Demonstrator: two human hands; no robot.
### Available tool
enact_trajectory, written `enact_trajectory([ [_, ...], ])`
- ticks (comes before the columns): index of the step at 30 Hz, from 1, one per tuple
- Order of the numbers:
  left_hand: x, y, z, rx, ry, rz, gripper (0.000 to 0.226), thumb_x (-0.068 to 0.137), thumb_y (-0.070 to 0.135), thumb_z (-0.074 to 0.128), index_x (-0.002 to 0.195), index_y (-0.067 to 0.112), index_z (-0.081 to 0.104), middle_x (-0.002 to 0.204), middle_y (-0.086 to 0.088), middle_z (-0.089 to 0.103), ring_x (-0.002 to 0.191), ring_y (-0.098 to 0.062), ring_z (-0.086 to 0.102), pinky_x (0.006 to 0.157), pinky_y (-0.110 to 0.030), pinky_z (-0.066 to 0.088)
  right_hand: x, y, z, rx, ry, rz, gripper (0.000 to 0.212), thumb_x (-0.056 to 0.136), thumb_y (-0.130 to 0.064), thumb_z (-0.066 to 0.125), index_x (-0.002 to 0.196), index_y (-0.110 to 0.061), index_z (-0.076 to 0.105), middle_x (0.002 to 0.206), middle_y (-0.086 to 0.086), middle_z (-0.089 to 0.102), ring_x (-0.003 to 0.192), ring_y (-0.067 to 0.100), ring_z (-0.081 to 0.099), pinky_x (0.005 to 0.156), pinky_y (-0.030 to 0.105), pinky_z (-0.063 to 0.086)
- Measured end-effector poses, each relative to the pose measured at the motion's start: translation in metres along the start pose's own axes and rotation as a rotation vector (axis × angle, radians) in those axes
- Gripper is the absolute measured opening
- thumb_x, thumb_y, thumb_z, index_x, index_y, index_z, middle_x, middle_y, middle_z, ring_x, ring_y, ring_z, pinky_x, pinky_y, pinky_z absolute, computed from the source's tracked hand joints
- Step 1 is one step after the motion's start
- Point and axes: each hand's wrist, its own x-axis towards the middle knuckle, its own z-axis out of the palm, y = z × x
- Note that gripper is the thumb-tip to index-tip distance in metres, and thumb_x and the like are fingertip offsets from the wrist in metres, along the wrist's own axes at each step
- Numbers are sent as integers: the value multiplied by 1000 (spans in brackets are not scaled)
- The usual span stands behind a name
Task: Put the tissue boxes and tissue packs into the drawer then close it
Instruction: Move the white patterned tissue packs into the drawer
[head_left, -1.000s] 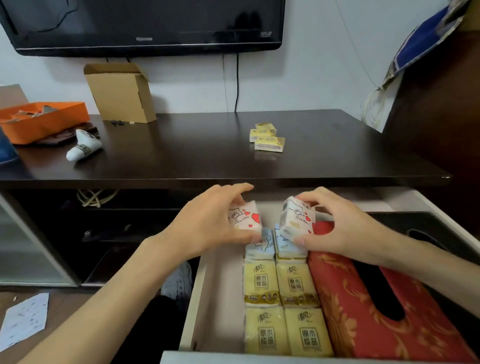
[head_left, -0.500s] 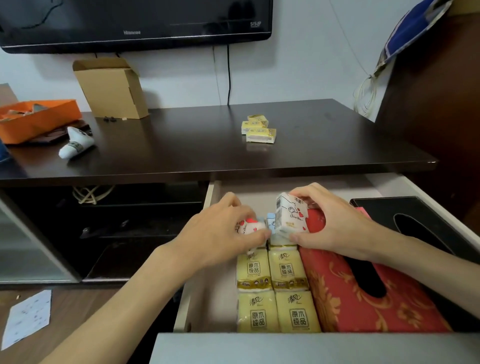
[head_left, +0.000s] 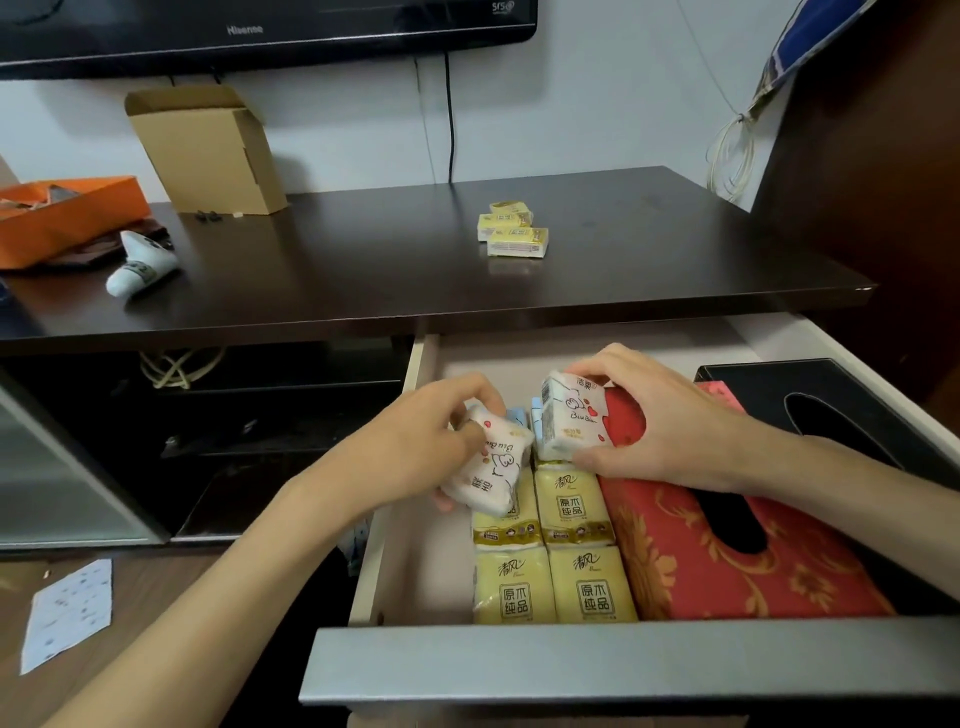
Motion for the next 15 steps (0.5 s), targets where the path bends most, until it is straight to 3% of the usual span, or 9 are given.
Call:
enact_trajectory([
  [2,0,0,2,6,7,-4,19,94,11,58,94,28,64,92,-9,71,76,-25,74,59,-43,62,0,-2,1,-59,-41,-38,66,76,-58,80,132,-39,50,115,-21,51,111,3,49,90,26,45],
  [7,-1,-6,5,198,20,-33,12,86,34,75,87,31,62,73,6,75,58,0,61,56,-20,43,1,-14,-3,-215,-200,-61,69,70,-69,69,130,-44,47,117,-30,49,112,-3,44,88,18,40],
  [11,-1,-8,9,182,-13,-68,14,91,28,71,90,28,57,89,3,74,75,-11,72,62,-34,60,2,-28,-3,-368,-314,-57,63,67,-76,65,120,-47,47,107,-25,54,101,2,49,88,31,47],
  [15,-1,-7,3,96,2,-30,9,97,17,61,97,26,58,100,-1,70,85,-16,73,66,-43,62,0,-32,-4,-347,-295,-49,62,67,-74,67,120,-48,46,107,-25,54,102,1,50,88,32,48],
])
